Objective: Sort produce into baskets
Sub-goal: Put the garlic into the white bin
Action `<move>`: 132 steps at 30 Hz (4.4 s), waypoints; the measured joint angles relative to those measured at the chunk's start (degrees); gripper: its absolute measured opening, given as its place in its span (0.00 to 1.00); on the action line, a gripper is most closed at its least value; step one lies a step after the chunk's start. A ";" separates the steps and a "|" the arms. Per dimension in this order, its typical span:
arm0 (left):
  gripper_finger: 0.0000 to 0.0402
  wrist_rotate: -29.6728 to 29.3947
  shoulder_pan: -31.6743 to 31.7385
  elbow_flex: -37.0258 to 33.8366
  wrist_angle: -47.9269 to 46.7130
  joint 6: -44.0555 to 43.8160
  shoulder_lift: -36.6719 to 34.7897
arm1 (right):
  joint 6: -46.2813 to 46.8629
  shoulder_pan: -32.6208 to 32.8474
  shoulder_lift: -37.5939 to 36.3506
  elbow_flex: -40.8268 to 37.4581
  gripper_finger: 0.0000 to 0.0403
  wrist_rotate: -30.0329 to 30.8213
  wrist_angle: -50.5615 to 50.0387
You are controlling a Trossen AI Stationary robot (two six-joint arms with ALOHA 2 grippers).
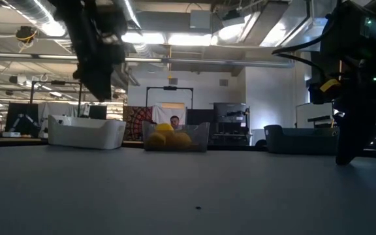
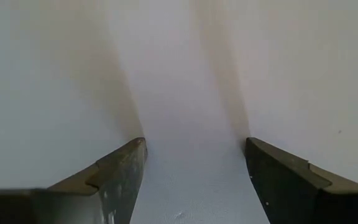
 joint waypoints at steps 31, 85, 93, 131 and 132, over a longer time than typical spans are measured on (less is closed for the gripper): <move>0.81 8.01 -40.60 0.02 8.21 -14.33 -1.73 | -1.36 0.02 -0.02 0.02 0.69 0.83 0.39; 0.48 24.58 -81.60 -0.02 -10.69 -52.13 29.24 | -2.01 0.02 -0.07 0.04 0.69 -0.02 0.28; 0.25 22.21 -81.56 -0.02 -10.66 -48.68 29.13 | -2.10 0.02 -0.07 0.04 0.69 0.60 0.28; 0.26 -28.28 -52.63 0.00 -11.08 -40.47 -7.69 | -2.49 0.02 -0.04 0.00 0.69 1.05 1.33; 0.26 -28.78 -51.24 0.00 -11.07 -39.42 -7.96 | -2.49 0.02 -0.04 0.00 0.69 1.05 1.33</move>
